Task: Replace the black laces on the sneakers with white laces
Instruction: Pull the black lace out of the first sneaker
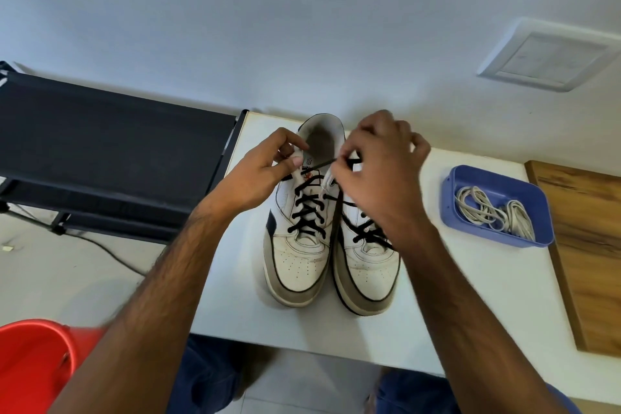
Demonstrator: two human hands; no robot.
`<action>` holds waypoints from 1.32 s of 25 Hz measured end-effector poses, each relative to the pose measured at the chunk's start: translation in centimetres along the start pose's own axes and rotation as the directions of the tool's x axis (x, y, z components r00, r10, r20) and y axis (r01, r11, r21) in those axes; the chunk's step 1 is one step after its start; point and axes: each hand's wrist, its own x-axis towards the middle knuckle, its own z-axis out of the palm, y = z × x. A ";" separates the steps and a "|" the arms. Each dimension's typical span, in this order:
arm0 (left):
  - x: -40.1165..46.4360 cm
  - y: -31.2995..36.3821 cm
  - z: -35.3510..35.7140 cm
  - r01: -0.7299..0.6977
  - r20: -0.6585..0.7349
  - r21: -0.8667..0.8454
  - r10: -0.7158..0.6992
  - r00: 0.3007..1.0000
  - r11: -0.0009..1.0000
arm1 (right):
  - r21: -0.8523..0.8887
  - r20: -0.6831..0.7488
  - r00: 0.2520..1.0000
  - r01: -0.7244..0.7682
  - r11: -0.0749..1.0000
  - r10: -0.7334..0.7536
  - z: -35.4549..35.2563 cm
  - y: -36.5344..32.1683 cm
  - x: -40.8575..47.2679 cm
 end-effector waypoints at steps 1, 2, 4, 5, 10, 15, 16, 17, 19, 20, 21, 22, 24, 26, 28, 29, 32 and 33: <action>0.0 -0.1 0.0 -0.002 0.001 0.005 0.002 1.000 1.000 | 0.054 -0.052 0.996 -0.067 0.996 0.070 -1.1 1.0 -0.3; 0.0 -0.2 0.0 -0.007 0.001 0.015 0.007 1.000 1.000 | 0.117 -0.101 0.985 -0.129 0.985 0.141 -2.2 2.1 -0.6; -0.1 -0.3 0.0 -0.020 0.008 0.025 0.019 1.000 0.999 | 0.247 -0.158 0.959 -0.194 0.949 0.237 -4.0 4.1 -1.4; 0.0 -0.4 -0.1 -0.025 0.014 0.034 0.025 1.000 0.999 | 0.297 -0.136 0.962 -0.188 0.936 0.236 -4.7 4.9 -1.7; 0.4 -0.9 0.5 -0.111 -0.018 0.359 0.125 0.992 0.927 | 0.152 0.337 0.941 -0.075 0.985 0.020 -4.8 5.6 -3.1; 0.2 0.7 2.1 -0.219 0.044 0.623 0.246 0.968 0.751 | 0.236 0.100 0.991 0.064 0.970 -0.089 -2.1 3.3 -2.0; 0.2 0.7 2.4 -0.230 0.053 0.609 0.250 0.967 0.759 | 0.232 0.111 0.985 0.105 0.967 -0.134 -1.4 2.5 -1.6; 0.2 0.5 2.6 -0.231 0.061 0.593 0.242 0.968 0.771 | 0.201 0.154 0.972 0.144 0.969 -0.176 -0.6 2.1 -1.5; 0.3 0.1 2.7 -0.230 0.085 0.576 0.222 0.971 0.785 | 0.115 0.206 0.958 0.178 0.977 -0.199 0.6 2.0 -1.6; 0.3 -0.1 2.7 -0.236 0.097 0.576 0.221 0.970 0.782 | 0.101 0.208 0.959 0.175 0.979 -0.193 0.9 2.2 -1.7; 0.3 -0.2 2.7 -0.249 0.104 0.580 0.233 0.967 0.775 | 0.102 0.194 0.963 0.170 0.980 -0.187 1.1 2.5 -1.8; 0.3 -0.4 2.8 -0.261 0.105 0.589 0.247 0.963 0.765 | 0.108 0.181 0.967 0.164 0.981 -0.182 1.0 2.7 -1.9; 0.6 -0.6 3.0 -0.267 0.095 0.596 0.263 0.960 0.757 | 0.100 0.173 0.966 0.175 0.980 -0.190 0.9 2.9 -1.8; 0.8 -0.6 3.2 -0.291 0.081 0.581 0.301 0.950 0.760 | 0.078 0.191 0.961 0.188 0.979 -0.200 0.8 3.0 -1.6; 0.9 -0.4 2.9 -0.319 0.019 0.548 0.369 0.929 0.773 | 0.070 0.204 0.960 0.179 0.981 -0.190 0.7 3.1 -1.6; 0.9 -0.3 2.4 -0.317 -0.060 0.512 0.401 0.914 0.799 | 0.081 0.204 0.961 0.172 0.982 -0.185 0.7 3.1 -1.7; 0.6 -0.8 0.6 -0.173 -0.391 0.323 0.297 0.871 0.931 | 0.118 0.200 0.965 0.150 0.982 -0.171 0.8 3.4 -1.8; 0.5 -1.2 0.0 -0.089 -0.446 0.248 0.196 0.873 0.965 | 0.125 0.197 0.965 0.152 0.981 -0.174 0.9 3.5 -1.8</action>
